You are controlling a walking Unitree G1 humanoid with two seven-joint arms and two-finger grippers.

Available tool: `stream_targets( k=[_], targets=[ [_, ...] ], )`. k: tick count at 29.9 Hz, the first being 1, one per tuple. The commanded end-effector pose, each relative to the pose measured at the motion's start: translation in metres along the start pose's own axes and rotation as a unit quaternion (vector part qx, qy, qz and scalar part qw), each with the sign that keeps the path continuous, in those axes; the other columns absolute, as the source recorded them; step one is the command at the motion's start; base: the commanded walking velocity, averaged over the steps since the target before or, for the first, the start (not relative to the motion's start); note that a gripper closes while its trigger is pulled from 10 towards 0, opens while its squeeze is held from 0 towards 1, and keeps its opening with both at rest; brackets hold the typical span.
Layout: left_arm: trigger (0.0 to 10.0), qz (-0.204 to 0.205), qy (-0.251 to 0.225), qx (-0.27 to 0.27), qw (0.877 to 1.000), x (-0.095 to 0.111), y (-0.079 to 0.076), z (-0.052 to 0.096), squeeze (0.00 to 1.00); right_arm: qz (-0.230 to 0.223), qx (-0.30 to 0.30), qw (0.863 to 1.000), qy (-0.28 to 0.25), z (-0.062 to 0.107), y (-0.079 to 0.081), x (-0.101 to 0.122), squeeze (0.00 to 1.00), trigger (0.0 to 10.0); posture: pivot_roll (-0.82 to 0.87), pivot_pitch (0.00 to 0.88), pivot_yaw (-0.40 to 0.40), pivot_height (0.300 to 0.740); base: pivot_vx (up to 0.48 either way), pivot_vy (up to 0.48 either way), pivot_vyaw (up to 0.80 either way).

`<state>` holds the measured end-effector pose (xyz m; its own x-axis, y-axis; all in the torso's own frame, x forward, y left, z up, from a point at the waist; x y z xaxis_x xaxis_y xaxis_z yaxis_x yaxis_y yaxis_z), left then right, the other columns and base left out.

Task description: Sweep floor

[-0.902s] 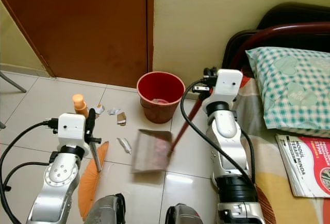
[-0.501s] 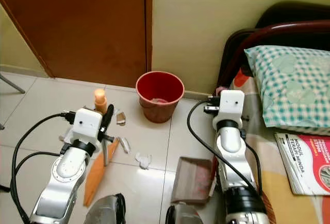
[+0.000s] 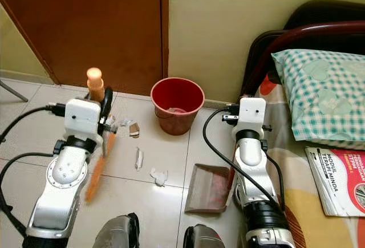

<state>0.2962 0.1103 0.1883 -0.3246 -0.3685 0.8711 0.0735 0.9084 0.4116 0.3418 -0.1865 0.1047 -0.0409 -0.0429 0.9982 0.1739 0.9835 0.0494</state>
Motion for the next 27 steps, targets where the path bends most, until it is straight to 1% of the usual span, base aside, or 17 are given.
stream_targets(
  k=[1,2,3,6,9,11,12,13,14,15,16,17,21,23,24,25,27],
  targets=[
    [10.0,0.039,-0.064,-0.039,0.996,0.031,-0.014,-0.005,0.0,0.001,-0.004,1.0,-0.018,-0.004,-0.001,0.009,0.0,10.0,0.07,0.151,-0.046,0.74,0.0,0.0,0.0],
    [10.0,0.045,-0.077,-0.061,0.994,0.038,-0.022,-0.008,0.0,0.001,-0.003,1.0,-0.018,-0.004,-0.001,0.008,0.0,10.0,0.07,0.149,-0.048,0.74,0.0,0.0,0.0],
    [10.0,0.049,-0.081,-0.071,0.993,0.04,-0.025,-0.009,0.0,0.001,-0.003,1.0,-0.017,-0.004,0.0,0.008,0.0,10.0,0.07,0.149,-0.048,0.74,0.0,0.0,0.0],
    [10.0,0.048,-0.08,-0.096,0.991,0.039,-0.034,-0.01,0.0,0.002,0.001,1.0,-0.019,-0.005,0.003,0.009,0.0,10.0,0.07,0.147,-0.049,0.74,0.0,0.0,0.0],
    [10.0,0.047,-0.071,-0.1,0.991,0.033,-0.036,-0.009,0.0,0.005,0.001,1.0,-0.021,-0.005,0.002,0.01,0.0,10.0,0.06,0.147,-0.047,0.74,0.0,0.0,0.0],
    [10.0,0.058,-0.05,-0.104,0.992,0.023,-0.037,-0.006,0.0,0.005,-0.006,1.0,-0.022,-0.008,-0.002,0.011,0.0,10.0,0.06,0.147,-0.047,0.74,0.0,0.0,0.0],
    [10.0,0.067,-0.042,-0.103,0.992,0.02,-0.037,-0.006,0.0,0.006,-0.007,1.0,-0.022,-0.008,-0.003,0.011,0.0,10.0,0.06,0.147,-0.047,0.74,0.0,0.0,0.0],
    [10.0,0.085,-0.028,-0.1,0.991,0.016,-0.038,-0.005,0.0,0.006,-0.008,1.0,-0.023,-0.009,-0.004,0.011,0.0,10.0,0.06,0.15,-0.046,0.74,0.0,0.0,0.0],
    [10.0,0.09,-0.025,-0.099,0.991,0.015,-0.038,-0.005,0.0,0.006,-0.008,1.0,-0.023,-0.009,-0.004,0.012,0.0,10.0,0.06,0.15,-0.046,0.74,0.0,0.0,0.0],
    [10.0,0.096,-0.006,-0.096,0.991,0.005,-0.039,-0.003,0.0,0.007,-0.008,1.0,-0.024,-0.01,-0.004,0.012,0.0,10.0,0.06,0.15,-0.046,0.74,0.0,0.0,0.0],
    [10.0,0.096,-0.006,-0.096,0.991,0.005,-0.039,-0.003,0.0,0.007,-0.008,1.0,-0.024,-0.01,-0.004,0.012,0.0,10.0,0.06,0.15,-0.046,0.74,0.0,0.0,0.0],
    [10.0,0.097,0.016,-0.092,0.991,-0.008,-0.04,0.0,0.0,0.006,-0.008,1.0,-0.024,-0.011,-0.003,0.013,0.0,10.0,0.06,0.15,-0.046,0.74,0.0,0.0,0.0],
    [10.0,0.087,0.043,-0.092,0.991,-0.028,-0.039,0.005,0.0,0.004,-0.003,1.0,-0.026,-0.013,0.002,0.015,0.0,10.0,0.05,0.154,-0.049,0.74,0.0,0.0,0.0],
    [10.0,0.083,0.053,-0.1,0.99,-0.035,-0.041,0.006,0.0,0.002,-0.001,1.0,-0.028,-0.014,0.004,0.016,0.0,10.0,0.05,0.155,-0.05,0.74,0.0,0.0,0.0],
    [10.0,0.082,0.063,-0.106,0.989,-0.041,-0.044,0.007,0.0,0.0,0.0,1.0,-0.029,-0.017,0.007,0.016,0.0,10.0,0.05,0.155,-0.05,0.74,0.0,0.0,0.0],
    [10.0,0.082,0.063,-0.106,0.989,-0.041,-0.044,0.007,0.0,0.0,0.0,1.0,-0.029,-0.017,0.007,0.016,0.0,10.0,0.05,0.155,-0.05,0.74,0.0,0.0,0.0],
    [10.0,0.081,0.094,-0.132,0.984,-0.057,-0.057,0.01,0.0,-0.028,-0.007,0.999,-0.023,-0.02,0.013,0.016,0.0,10.0,0.06,0.156,-0.05,0.74,0.0,0.0,0.0]
  ],
)
Point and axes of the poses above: a point about 5 cm out from each wrist's last joint towards the gripper, its own z axis pointing back from the gripper into the wrist, its own x axis along the axis of the wrist's last joint, y = z × x, the point moved 3 cm from there along -z, pointing out of the wrist towards the gripper, and after that the axes turned 10 degrees about -z, right-handed, at the moved point
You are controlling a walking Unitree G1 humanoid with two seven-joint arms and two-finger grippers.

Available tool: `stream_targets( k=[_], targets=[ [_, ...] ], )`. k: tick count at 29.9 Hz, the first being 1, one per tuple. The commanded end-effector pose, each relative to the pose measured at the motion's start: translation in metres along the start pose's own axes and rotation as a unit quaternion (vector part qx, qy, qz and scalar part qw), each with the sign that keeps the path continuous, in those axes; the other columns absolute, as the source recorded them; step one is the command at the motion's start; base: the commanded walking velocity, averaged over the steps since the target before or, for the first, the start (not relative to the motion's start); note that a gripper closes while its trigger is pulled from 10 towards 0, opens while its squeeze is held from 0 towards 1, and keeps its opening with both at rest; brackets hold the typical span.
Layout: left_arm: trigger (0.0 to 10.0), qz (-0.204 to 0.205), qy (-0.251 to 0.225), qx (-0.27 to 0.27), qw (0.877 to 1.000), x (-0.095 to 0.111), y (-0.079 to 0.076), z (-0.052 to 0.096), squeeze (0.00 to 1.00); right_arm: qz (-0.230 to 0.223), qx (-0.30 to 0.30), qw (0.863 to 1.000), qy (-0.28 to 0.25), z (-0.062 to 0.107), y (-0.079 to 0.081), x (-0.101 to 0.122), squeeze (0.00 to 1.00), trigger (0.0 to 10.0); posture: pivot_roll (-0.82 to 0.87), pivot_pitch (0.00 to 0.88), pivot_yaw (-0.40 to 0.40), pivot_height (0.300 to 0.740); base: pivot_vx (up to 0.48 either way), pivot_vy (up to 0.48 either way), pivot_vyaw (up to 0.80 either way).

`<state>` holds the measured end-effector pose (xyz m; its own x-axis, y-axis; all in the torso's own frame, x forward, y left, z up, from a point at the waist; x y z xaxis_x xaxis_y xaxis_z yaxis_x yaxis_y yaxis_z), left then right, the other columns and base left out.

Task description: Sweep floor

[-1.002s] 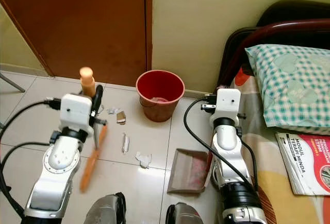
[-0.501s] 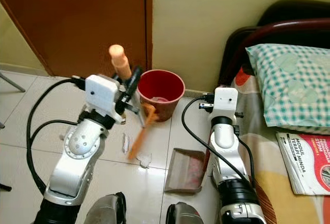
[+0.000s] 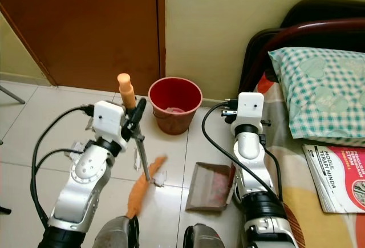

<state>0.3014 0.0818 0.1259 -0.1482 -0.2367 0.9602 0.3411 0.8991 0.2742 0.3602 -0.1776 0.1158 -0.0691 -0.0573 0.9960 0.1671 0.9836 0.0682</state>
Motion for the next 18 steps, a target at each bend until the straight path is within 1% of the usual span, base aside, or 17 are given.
stream_targets(
  k=[1,2,4,5,7,8,9,10,11,12,14,15,17,18],
  targets=[
    [10.0,-0.01,0.029,-0.018,0.999,-0.015,-0.007,0.0,0.0,-0.021,-0.008,1.0,-0.009,-0.004,0.004,0.006,0.0,10.0,0.06,0.156,-0.05,0.74,0.0,0.0,0.0],
    [10.0,-0.009,0.03,-0.021,0.999,-0.016,-0.008,0.0,0.0,-0.02,-0.006,1.0,-0.009,-0.004,0.005,0.005,0.0,10.0,0.06,0.156,-0.05,0.74,0.0,0.0,0.0],
    [10.0,0.003,0.032,-0.03,0.999,-0.017,-0.015,-0.003,0.0,-0.012,0.0,1.0,-0.008,-0.005,0.014,0.003,0.0,10.0,0.06,0.156,-0.05,0.74,0.0,0.0,0.0],
    [10.0,0.005,0.03,-0.032,0.999,-0.016,-0.016,-0.004,0.0,-0.01,0.0,1.0,-0.007,-0.005,0.015,0.003,0.0,10.0,0.06,0.156,-0.05,0.74,0.0,0.0,0.0],
    [10.0,0.015,0.016,-0.044,0.999,-0.008,-0.022,-0.008,0.0,-0.005,-0.001,1.0,0.001,-0.005,0.02,-0.003,0.0,10.0,0.05,0.154,-0.055,0.74,0.0,0.0,0.0],
    [10.0,0.015,0.016,-0.044,0.999,-0.008,-0.022,-0.008,0.0,-0.005,-0.001,1.0,0.001,-0.005,0.02,-0.003,0.0,10.0,0.05,0.154,-0.055,0.74,0.0,0.0,0.0],
    [10.0,0.03,0.006,-0.047,0.998,-0.001,-0.025,-0.011,0.0,0.005,-0.004,1.0,0.012,-0.003,0.023,-0.009,0.0,10.0,0.05,0.155,-0.055,0.74,0.0,0.0,0.0],
    [10.0,0.03,0.006,-0.047,0.998,-0.001,-0.025,-0.011,0.0,0.005,-0.004,1.0,0.012,-0.003,0.023,-0.009,0.0,10.0,0.05,0.155,-0.055,0.74,0.0,0.0,0.0],
    [10.0,0.048,-0.004,-0.052,0.997,0.007,-0.028,-0.014,0.0,0.017,-0.004,1.0,0.024,-0.002,0.027,-0.016,0.0,10.0,0.06,0.155,-0.056,0.74,0.0,0.0,0.0],
    [10.0,0.054,-0.008,-0.054,0.997,0.011,-0.028,-0.015,0.0,0.023,-0.003,0.999,0.028,-0.001,0.029,-0.018,0.0,10.0,0.06,0.156,-0.056,0.74,0.0,0.0,0.0],
    [10.0,0.069,-0.019,-0.061,0.996,0.02,-0.031,-0.017,0.0,0.012,-0.002,0.999,0.037,0.001,0.032,-0.023,0.0,10.0,0.06,0.156,-0.056,0.74,0.0,0.0,0.0],
    [10.0,0.069,-0.019,-0.061,0.996,0.02,-0.031,-0.017,0.0,0.012,-0.002,0.999,0.037,0.001,0.032,-0.023,0.0,10.0,0.06,0.156,-0.056,0.74,0.0,0.0,0.0],
    [10.0,0.078,-0.03,-0.068,0.994,0.03,-0.032,-0.019,0.0,0.014,0.001,0.999,0.042,0.002,0.035,-0.027,0.0,10.0,0.07,0.159,-0.053,0.74,0.0,0.0,0.0],
    [10.0,0.095,-0.038,-0.074,0.992,0.038,-0.033,-0.021,0.0,0.014,0.004,0.999,0.043,0.003,0.038,-0.029,0.0,10.0,0.07,0.159,-0.053,0.74,0.0,0.0,0.0]
  ],
)
Point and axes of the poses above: a point about 5 cm out from each wrist's last joint towards the gripper, its own z axis pointing back from the gripper into the wrist, its own x axis along the axis of the wrist's last joint, y = z × x, the point moved 3 cm from there along -z, pointing out of the wrist towards the gripper, and after that the axes turned 10 degrees about -z, right-handed, at the moved point
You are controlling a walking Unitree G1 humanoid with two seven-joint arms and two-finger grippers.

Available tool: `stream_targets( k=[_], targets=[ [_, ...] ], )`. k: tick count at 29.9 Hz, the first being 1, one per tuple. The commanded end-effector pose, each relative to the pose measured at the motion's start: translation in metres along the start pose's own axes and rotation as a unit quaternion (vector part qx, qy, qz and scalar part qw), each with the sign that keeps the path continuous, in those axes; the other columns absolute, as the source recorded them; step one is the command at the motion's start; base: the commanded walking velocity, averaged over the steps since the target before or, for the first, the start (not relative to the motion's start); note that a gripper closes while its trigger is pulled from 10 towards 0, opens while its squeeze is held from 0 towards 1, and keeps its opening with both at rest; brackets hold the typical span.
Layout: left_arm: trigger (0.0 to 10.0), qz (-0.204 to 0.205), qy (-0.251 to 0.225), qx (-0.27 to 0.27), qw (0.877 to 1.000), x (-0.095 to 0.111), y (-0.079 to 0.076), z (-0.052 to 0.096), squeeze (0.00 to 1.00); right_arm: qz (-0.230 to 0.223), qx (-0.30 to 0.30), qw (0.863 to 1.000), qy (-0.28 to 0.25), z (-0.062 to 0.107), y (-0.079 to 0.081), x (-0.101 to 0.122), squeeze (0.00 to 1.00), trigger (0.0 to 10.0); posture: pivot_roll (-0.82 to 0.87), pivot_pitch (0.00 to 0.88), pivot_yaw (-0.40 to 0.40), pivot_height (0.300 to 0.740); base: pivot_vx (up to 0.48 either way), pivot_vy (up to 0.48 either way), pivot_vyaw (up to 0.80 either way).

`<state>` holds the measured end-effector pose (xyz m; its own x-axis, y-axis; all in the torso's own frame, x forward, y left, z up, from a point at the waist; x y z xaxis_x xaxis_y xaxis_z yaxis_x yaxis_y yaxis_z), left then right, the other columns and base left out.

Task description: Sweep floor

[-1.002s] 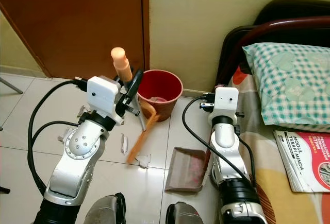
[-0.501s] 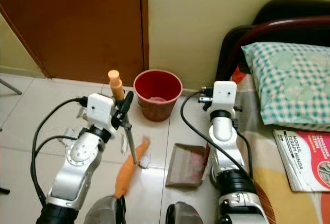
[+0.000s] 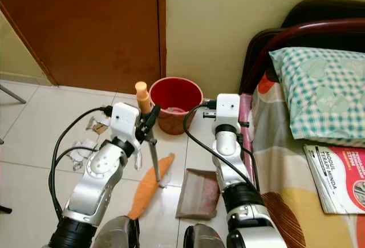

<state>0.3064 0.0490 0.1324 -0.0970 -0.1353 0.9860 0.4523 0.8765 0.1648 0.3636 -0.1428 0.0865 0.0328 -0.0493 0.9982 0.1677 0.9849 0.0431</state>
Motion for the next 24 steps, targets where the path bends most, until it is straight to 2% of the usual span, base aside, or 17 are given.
stream_targets(
  k=[1,3,4,6,10,14,16,17,18,19,23,24],
  targets=[
    [10.0,0.039,-0.044,-0.025,0.998,0.026,-0.01,-0.006,0.0,0.002,0.005,1.0,-0.007,0.0,0.006,0.002,0.0,10.0,0.07,0.159,-0.053,0.74,0.0,0.0,0.0],
    [10.0,0.062,-0.047,-0.032,0.996,0.031,-0.011,-0.007,0.0,0.0,0.006,1.0,-0.008,0.0,0.008,0.001,0.0,10.0,0.07,0.163,-0.048,0.74,0.0,0.0,0.0],
    [10.0,0.085,-0.05,-0.04,0.994,0.036,-0.013,-0.008,0.0,-0.002,0.01,1.0,-0.008,0.0,0.009,0.0,0.0,10.0,0.07,0.163,-0.048,0.74,0.0,0.0,0.0],
    [10.0,0.1,-0.053,-0.046,0.992,0.04,-0.014,-0.009,0.0,-0.004,0.013,1.0,-0.008,0.001,0.01,-0.001,0.0,10.0,0.07,0.165,-0.047,0.74,0.0,0.0,0.0],
    [10.0,0.132,-0.075,-0.028,0.988,0.05,-0.005,-0.009,0.0,-0.005,0.017,1.0,-0.008,0.001,0.011,-0.002,0.0,10.0,0.07,0.165,-0.045,0.74,0.0,0.0,0.0],
    [10.0,0.139,-0.098,0.035,0.985,0.061,0.024,-0.01,0.0,-0.006,0.019,1.0,-0.009,0.001,0.011,-0.003,0.0,10.0,0.07,0.171,-0.045,0.74,0.0,0.0,0.0],
    [10.0,0.138,-0.103,0.055,0.984,0.064,0.033,-0.01,0.0,-0.006,0.019,1.0,-0.009,0.001,0.011,-0.003,0.0,10.0,0.07,0.171,-0.045,0.74,0.0,0.0,0.0],
    [10.0,0.123,-0.111,0.087,0.982,0.067,0.049,-0.009,0.0,-0.008,0.02,1.0,-0.009,0.001,0.011,-0.002,0.0,10.0,0.07,0.174,-0.045,0.74,0.0,0.0,0.0],
    [10.0,0.116,-0.114,0.102,0.981,0.069,0.057,-0.007,0.0,-0.009,0.02,1.0,-0.009,0.0,0.01,-0.002,0.0,10.0,0.07,0.179,-0.046,0.74,0.0,0.0,0.0],
    [10.0,0.098,-0.115,0.131,0.98,0.072,0.074,-0.004,0.0,-0.011,0.02,1.0,-0.01,-0.001,0.008,0.0,0.0,10.0,0.07,0.185,-0.049,0.74,0.0,0.0,0.0],
    [10.0,0.074,-0.114,0.16,0.978,0.075,0.094,0.003,0.0,-0.013,0.022,0.999,-0.021,-0.001,0.002,0.007,0.0,10.0,0.08,0.197,-0.054,0.74,0.0,0.0,0.0],
    [10.0,0.051,-0.108,0.171,0.978,0.073,0.103,0.009,0.0,-0.012,0.021,0.999,-0.029,0.0,-0.004,0.012,0.0,10.0,0.08,0.202,-0.055,0.74,0.0,0.0,0.0]
  ],
)
Point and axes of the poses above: a point about 5 cm out from each wrist's last joint towards the gripper, its own z axis pointing back from the gripper into the wrist, its own x axis along the axis of the wrist's last joint, y = z × x, the point moved 3 cm from there along -z, pointing out of the wrist towards the gripper, and after that the axes turned 10 degrees about -z, right-handed, at the moved point
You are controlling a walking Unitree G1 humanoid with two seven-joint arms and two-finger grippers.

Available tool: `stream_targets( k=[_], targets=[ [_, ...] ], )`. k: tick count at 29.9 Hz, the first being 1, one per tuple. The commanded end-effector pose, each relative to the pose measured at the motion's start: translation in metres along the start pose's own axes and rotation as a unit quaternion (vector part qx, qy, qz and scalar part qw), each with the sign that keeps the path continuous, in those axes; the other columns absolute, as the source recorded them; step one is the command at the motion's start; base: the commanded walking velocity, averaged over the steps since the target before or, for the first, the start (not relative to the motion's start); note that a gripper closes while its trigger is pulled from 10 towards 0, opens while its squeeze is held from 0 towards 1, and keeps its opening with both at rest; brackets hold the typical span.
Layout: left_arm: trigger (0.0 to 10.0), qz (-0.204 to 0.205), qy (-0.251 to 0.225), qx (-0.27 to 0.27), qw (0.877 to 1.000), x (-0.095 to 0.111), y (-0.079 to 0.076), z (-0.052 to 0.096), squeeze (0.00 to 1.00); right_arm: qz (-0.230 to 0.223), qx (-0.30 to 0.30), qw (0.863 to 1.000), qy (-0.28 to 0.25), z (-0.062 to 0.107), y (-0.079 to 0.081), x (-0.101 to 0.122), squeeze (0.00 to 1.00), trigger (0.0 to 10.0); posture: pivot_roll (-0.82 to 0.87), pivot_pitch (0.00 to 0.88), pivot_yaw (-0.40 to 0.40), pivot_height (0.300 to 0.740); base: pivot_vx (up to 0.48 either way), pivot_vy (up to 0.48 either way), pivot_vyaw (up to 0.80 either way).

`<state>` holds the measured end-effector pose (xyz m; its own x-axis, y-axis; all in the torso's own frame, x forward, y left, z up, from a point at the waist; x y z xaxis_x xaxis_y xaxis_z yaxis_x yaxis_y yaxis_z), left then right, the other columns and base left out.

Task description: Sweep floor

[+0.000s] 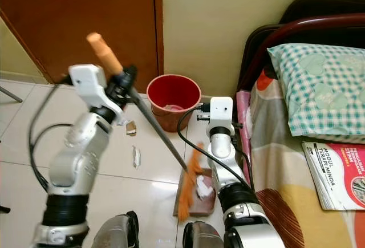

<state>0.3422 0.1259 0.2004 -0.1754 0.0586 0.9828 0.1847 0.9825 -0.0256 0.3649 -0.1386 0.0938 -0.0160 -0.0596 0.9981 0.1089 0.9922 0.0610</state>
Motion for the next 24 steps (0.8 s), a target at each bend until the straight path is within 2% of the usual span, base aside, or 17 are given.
stream_targets(
  k=[1,2,6,10,11,12,13,19,24],
  targets=[
    [10.0,-0.037,-0.039,0.016,0.998,0.019,0.012,0.006,0.0,-0.003,-0.01,1.0,-0.009,0.002,-0.015,0.006,0.0,10.0,0.08,0.204,-0.056,0.74,0.0,0.0,0.0],
    [10.0,-0.052,-0.03,0.019,0.998,0.014,0.018,0.012,0.0,-0.005,-0.013,1.0,-0.012,0.006,-0.023,0.008,0.0,10.0,0.08,0.207,-0.059,0.74,0.0,0.0,0.0],
    [10.0,-0.078,0.002,0.021,0.997,-0.008,0.025,0.026,0.0,-0.011,-0.032,0.999,-0.019,0.014,-0.041,0.011,0.0,10.0,0.07,0.193,-0.064,0.74,0.0,0.0,0.0],
    [10.0,-0.104,0.019,0.012,0.994,-0.022,0.029,0.03,0.0,-0.019,-0.029,0.999,-0.029,0.017,-0.044,0.018,0.0,10.0,0.06,0.184,-0.062,0.74,0.0,0.0,0.0],
    [10.0,-0.123,0.035,0.009,0.992,-0.034,0.032,0.035,0.0,-0.027,-0.023,0.999,-0.031,0.022,-0.045,0.022,0.0,10.0,0.05,0.176,-0.059,0.74,0.0,0.0,0.0],
    [10.0,-0.125,0.049,0.007,0.991,-0.043,0.032,0.038,0.0,-0.036,-0.015,0.999,-0.029,0.027,-0.046,0.023,0.0,10.0,0.05,0.172,-0.058,0.74,0.0,0.0,0.0],
    [10.0,-0.125,0.049,0.007,0.991,-0.043,0.032,0.038,0.0,-0.036,-0.015,0.999,-0.029,0.027,-0.046,0.023,0.0,10.0,0.05,0.172,-0.058,0.74,0.0,0.0,0.0],
    [10.0,-0.125,0.086,-0.015,0.988,-0.07,0.017,0.065,0.0,-0.074,-0.007,0.997,-0.014,0.044,-0.05,0.013,0.0,10.0,0.05,0.123,-0.035,0.74,0.0,0.0,0.0],
    [10.0,-0.138,0.085,-0.028,0.986,-0.076,0.008,0.079,0.0,-0.077,0.016,0.997,-0.016,0.054,-0.045,0.014,0.0,10.0,0.05,0.074,-0.023,0.74,0.0,0.0,0.0]
  ],
)
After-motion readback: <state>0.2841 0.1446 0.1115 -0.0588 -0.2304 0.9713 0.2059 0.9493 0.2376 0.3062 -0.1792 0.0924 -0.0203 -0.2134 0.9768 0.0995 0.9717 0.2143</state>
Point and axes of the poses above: a point about 5 cm out from each wrist's last joint towards the gripper, its own z axis pointing back from the gripper into the wrist, its own x axis along the axis of the wrist's last joint, y = z × x, the point moved 3 cm from there along -z, pointing out of the wrist towards the gripper, and after that the axes turned 10 degrees about -z, right-handed, at the moved point
